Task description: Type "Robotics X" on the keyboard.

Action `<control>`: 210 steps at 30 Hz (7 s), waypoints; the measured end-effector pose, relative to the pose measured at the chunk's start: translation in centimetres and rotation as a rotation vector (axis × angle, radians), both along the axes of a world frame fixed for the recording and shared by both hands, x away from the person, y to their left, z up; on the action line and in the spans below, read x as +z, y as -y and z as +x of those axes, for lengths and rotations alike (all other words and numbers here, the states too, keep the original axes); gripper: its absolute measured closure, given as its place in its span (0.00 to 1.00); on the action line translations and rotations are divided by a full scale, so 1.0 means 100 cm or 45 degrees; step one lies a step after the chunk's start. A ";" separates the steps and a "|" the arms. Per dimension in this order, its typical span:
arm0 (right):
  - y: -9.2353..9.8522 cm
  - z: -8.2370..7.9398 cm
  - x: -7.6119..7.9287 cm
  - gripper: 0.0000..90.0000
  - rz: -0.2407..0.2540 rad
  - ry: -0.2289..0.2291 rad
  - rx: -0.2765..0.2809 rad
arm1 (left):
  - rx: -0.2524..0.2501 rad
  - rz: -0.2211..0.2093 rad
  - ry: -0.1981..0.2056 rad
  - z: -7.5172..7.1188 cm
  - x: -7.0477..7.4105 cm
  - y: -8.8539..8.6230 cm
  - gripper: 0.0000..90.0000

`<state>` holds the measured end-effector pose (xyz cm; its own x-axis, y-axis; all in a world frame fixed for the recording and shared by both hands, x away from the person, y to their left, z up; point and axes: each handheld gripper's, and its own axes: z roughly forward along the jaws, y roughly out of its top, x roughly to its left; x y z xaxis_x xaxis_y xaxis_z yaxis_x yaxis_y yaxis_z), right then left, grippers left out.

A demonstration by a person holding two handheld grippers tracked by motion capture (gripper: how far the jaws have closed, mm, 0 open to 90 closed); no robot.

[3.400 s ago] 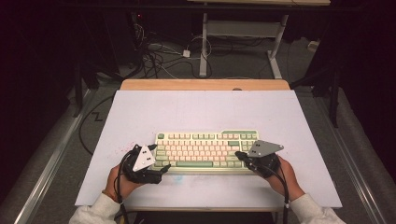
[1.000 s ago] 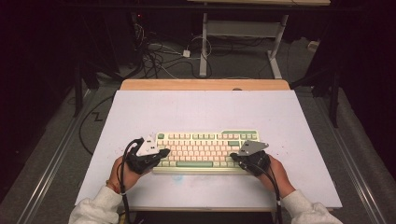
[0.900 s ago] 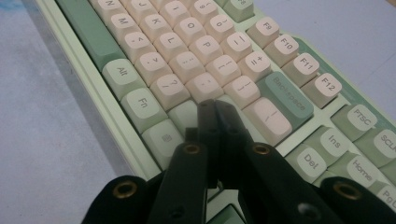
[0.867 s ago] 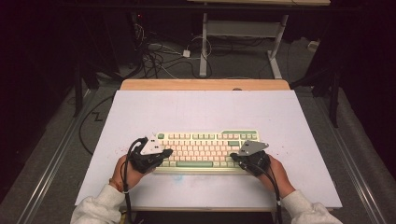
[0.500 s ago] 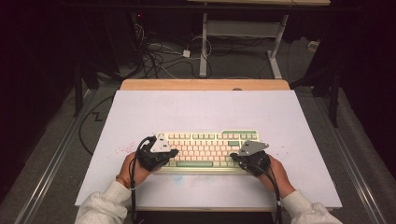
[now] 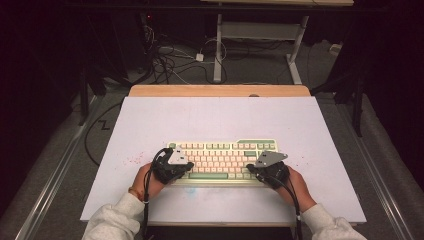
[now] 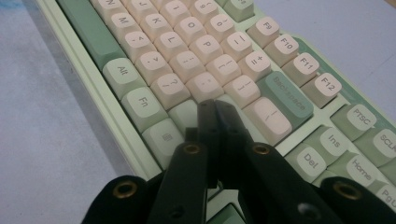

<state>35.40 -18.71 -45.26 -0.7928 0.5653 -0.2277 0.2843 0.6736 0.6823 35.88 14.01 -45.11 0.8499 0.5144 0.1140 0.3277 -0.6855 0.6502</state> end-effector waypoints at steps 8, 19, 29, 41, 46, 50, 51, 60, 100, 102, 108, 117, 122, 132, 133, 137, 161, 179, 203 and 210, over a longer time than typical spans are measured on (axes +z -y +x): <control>0.000 0.000 0.000 1.00 -0.008 0.005 0.002 | -0.013 0.043 0.014 -0.002 0.000 0.003 0.98; 0.000 -0.001 0.000 1.00 -0.011 0.004 0.000 | 0.004 -0.001 0.067 -0.005 0.009 -0.002 0.98; 0.000 -0.001 0.000 1.00 -0.012 0.008 0.002 | 0.002 -0.004 0.079 -0.006 0.011 -0.002 0.98; 0.002 0.000 0.002 1.00 0.001 0.006 0.011 | 0.033 -0.026 0.130 -0.007 0.014 -0.004 0.98; 0.005 -0.001 0.007 1.00 0.029 0.027 0.001 | 0.042 -0.033 0.151 -0.007 0.014 -0.004 0.97; 0.008 -0.001 0.011 1.00 0.064 0.047 -0.001 | 0.057 -0.030 0.166 -0.007 0.014 -0.004 0.92; 0.009 -0.002 0.012 1.00 0.081 0.053 -0.002 | 0.063 -0.033 0.167 -0.007 0.014 -0.004 0.92; 0.011 -0.004 0.019 0.84 0.152 0.100 -0.010 | 0.063 -0.020 0.185 -0.007 0.013 -0.002 0.74; 0.002 -0.004 0.018 0.18 0.169 0.163 -0.016 | 0.060 -0.033 0.297 -0.015 0.008 0.005 0.17; 0.004 -0.004 0.020 0.18 0.175 0.173 -0.019 | 0.063 -0.030 0.306 -0.015 0.009 0.005 0.17; 0.005 -0.005 0.024 0.18 0.166 0.206 -0.022 | 0.062 -0.041 0.318 -0.015 0.012 0.002 0.17; 0.009 -0.008 0.029 0.18 0.158 0.247 -0.039 | 0.051 -0.040 0.357 -0.020 0.017 -0.002 0.17; 0.011 -0.011 0.030 0.18 0.151 0.264 -0.037 | 0.050 -0.039 0.371 -0.023 0.018 -0.003 0.17; 0.017 -0.018 0.032 0.19 0.155 0.287 -0.037 | 0.053 -0.027 0.394 -0.030 0.018 -0.005 0.17; 0.017 -0.018 0.033 0.19 0.152 0.291 -0.041 | 0.053 -0.026 0.397 -0.031 0.018 -0.006 0.17; 0.022 -0.020 0.034 0.19 0.162 0.298 -0.051 | 0.053 -0.035 0.407 -0.034 0.019 -0.008 0.17; 0.037 -0.031 0.037 0.19 0.154 0.340 -0.094 | 0.075 -0.062 0.466 -0.050 0.022 -0.023 0.17; 0.064 -0.043 0.036 0.18 0.160 0.355 -0.154 | 0.117 -0.066 0.463 -0.061 0.015 -0.041 0.17; 0.094 -0.056 0.016 0.18 0.159 0.384 -0.268 | 0.177 -0.052 0.431 -0.069 -0.005 -0.067 0.17; 0.105 -0.063 0.008 0.19 0.170 0.367 -0.288 | 0.203 -0.040 0.391 -0.073 -0.016 -0.077 0.17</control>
